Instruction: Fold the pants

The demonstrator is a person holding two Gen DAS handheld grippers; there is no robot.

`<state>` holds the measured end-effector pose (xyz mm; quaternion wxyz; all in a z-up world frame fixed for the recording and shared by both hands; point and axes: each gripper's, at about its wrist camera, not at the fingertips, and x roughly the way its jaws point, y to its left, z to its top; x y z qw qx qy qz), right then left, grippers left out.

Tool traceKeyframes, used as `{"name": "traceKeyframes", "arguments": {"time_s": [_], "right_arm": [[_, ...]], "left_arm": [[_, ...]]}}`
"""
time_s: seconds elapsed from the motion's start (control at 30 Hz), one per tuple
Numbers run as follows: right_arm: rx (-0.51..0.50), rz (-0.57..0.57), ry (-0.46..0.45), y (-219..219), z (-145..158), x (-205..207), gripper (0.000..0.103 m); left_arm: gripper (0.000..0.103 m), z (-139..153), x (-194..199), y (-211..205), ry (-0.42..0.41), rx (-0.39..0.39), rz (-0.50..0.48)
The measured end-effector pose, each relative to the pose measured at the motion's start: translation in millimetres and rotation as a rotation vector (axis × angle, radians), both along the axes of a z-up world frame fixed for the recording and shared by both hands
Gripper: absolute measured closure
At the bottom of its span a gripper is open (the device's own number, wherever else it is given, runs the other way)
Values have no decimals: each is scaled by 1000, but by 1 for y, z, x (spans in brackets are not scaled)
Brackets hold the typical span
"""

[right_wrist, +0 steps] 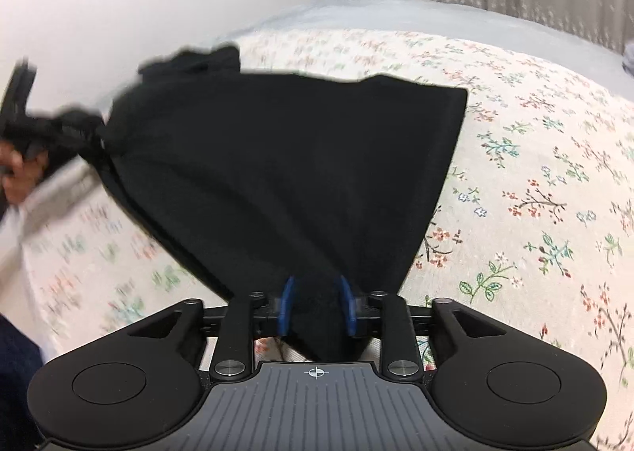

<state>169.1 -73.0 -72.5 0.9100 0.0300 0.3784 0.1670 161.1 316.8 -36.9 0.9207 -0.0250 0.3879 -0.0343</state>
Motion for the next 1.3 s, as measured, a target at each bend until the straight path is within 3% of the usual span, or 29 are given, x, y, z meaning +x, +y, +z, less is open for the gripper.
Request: {"name": "traceKeyframes", "arguments": {"time_s": [0.1,0.23,0.33,0.43,0.57,0.67,0.8,0.83,1.0,1.3], "right_arm": [[87,-50,-50,-10,11,-2,71],[41,-51,-32,1,2,2,71],[-14,-34,20,10,-14,0,71],[-10,-25,40,3,-13,-6,71],[-36,4,79,-6,-8,-9,71],[-59,5,101,-16,-5,-12,64],[89,-71,102,-52,3,-12,39],[138,-100,107,-62,3,-10,37],[286,-170,165,-91,-11,8,37],[581,-249,142,-115,-38,14,37]], "left_arm": [[67,9,-7,-42,-33,-40,-131],[67,-13,-1,-95,76,67,-226],[66,-31,3,-109,138,109,-221],[66,-29,2,-98,160,65,-209],[66,-27,0,-84,167,85,-175],[66,-21,-1,-83,143,77,-148],[62,5,-16,-102,50,42,-188],[62,9,-16,-107,35,30,-198],[60,13,-15,-155,10,15,-250],[53,-23,0,-199,116,99,-282]]}}
